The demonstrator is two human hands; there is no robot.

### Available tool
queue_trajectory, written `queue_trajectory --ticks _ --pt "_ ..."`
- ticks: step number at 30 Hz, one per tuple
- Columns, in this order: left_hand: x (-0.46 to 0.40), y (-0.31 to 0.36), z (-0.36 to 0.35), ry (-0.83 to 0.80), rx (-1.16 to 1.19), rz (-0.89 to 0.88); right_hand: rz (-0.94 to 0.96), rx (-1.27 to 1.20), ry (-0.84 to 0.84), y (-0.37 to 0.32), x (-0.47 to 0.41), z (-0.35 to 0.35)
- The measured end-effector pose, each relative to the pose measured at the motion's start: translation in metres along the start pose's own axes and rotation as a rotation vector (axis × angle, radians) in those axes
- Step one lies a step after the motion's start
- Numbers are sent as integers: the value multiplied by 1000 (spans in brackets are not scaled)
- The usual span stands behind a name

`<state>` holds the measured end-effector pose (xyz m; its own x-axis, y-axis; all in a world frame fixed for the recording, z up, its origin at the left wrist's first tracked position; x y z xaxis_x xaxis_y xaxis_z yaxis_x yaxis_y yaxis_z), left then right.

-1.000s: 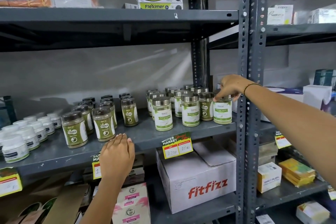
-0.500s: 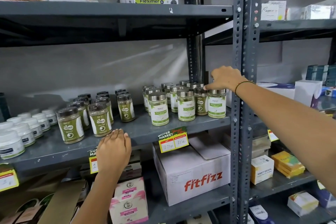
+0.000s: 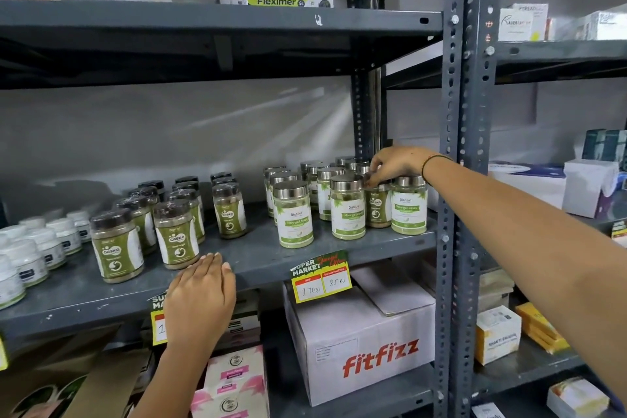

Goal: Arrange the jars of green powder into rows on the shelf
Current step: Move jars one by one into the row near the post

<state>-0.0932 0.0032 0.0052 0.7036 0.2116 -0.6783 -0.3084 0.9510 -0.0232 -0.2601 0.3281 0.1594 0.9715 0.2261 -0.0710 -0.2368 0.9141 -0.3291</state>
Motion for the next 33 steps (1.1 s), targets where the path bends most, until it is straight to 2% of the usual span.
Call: queue_trajectory --ticks 7,15,19,25,30,33 --pt "-1 1 2 15 -12 11 11 -114 12 0 -4 11" --pt "-1 0 4 2 3 18 189 -70 362 -46 26 77" --pt "-1 1 6 -2 -8 11 332 -168 442 -87 44 93" --pt "-1 1 8 -2 -16 -2 542 -462 334 -161 61 60" --pt "-2 1 6 -10 -21 -17 611 -519 133 -215 62 3" --pt "-3 1 5 -1 -23 -23 604 -436 25 -232 55 -31"
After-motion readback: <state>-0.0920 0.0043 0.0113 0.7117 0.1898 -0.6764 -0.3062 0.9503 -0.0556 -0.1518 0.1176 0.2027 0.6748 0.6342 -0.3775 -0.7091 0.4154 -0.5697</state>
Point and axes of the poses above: each hand's wrist, its own x-axis away from the middle knuckle, its own z-axis out of the back of the hand, y = z × x, the point moved 7 cm from there along -x, towards the middle knuckle, and after that the axes turned 13 degrees about -x, right-handed, at the moved point
